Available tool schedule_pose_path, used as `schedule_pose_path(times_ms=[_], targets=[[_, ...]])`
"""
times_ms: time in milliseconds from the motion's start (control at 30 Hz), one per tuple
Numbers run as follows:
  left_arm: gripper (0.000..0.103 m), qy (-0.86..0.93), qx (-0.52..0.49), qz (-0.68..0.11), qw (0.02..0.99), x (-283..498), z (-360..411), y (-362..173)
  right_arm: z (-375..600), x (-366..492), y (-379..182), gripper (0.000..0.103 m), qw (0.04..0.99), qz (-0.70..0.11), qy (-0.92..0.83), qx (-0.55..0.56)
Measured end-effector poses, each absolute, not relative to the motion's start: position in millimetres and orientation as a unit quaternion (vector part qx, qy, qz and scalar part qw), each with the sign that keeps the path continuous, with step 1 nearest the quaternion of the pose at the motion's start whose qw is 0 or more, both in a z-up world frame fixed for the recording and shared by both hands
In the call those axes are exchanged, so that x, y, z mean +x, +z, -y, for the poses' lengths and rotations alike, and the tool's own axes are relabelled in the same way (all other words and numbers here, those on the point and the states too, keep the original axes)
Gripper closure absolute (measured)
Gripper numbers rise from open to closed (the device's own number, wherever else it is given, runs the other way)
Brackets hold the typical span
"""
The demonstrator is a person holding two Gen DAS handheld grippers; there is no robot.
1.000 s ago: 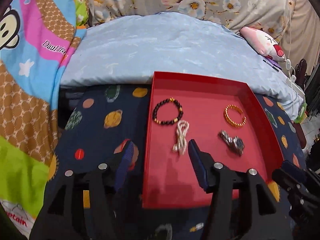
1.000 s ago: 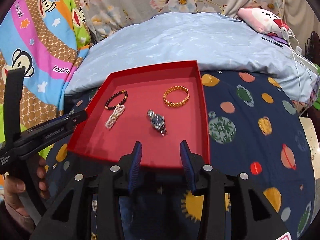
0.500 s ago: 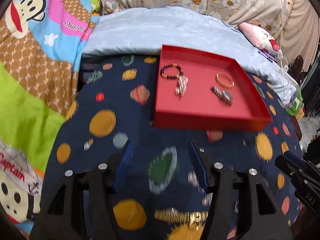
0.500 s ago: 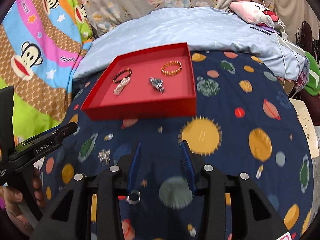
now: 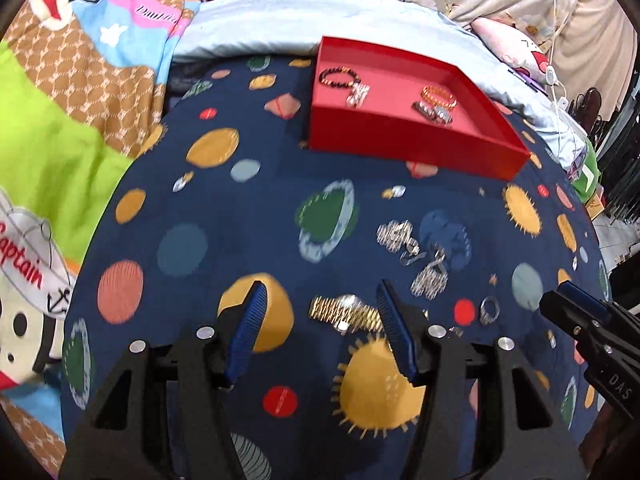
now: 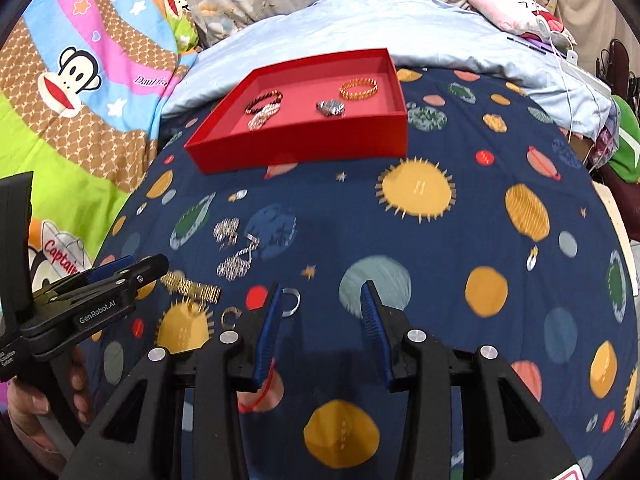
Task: Organize jewelry
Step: 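Move both grippers toward the gold-link watch and the rings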
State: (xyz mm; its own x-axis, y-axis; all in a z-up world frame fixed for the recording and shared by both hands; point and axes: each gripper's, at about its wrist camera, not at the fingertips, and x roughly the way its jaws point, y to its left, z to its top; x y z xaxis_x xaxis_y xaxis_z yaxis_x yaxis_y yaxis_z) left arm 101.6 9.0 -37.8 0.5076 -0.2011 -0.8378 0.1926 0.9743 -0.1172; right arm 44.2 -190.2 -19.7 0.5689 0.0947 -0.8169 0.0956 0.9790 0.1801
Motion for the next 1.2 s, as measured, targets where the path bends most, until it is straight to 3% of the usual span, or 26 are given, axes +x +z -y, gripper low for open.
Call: schedule_pose_path(times_ms=[767, 1067, 1200], targets=[[0.041, -0.085, -0.019, -0.499, 0.862, 105.5, 6.4, -57.7, 181.8, 29.0, -25.9, 0.063, 0.876, -0.471, 0.006, 0.105], [0.039, -0.056, 0.022, -0.490, 0.870, 92.1, -6.6, -61.5, 182.0, 34.6, -26.6, 0.063, 0.874, -0.474, 0.014, 0.109], [0.050, -0.060, 0.016, -0.497, 0.866, 86.1, -15.3, -59.5, 177.5, 37.5, -27.6, 0.063, 0.873, -0.475, 0.019, 0.107]])
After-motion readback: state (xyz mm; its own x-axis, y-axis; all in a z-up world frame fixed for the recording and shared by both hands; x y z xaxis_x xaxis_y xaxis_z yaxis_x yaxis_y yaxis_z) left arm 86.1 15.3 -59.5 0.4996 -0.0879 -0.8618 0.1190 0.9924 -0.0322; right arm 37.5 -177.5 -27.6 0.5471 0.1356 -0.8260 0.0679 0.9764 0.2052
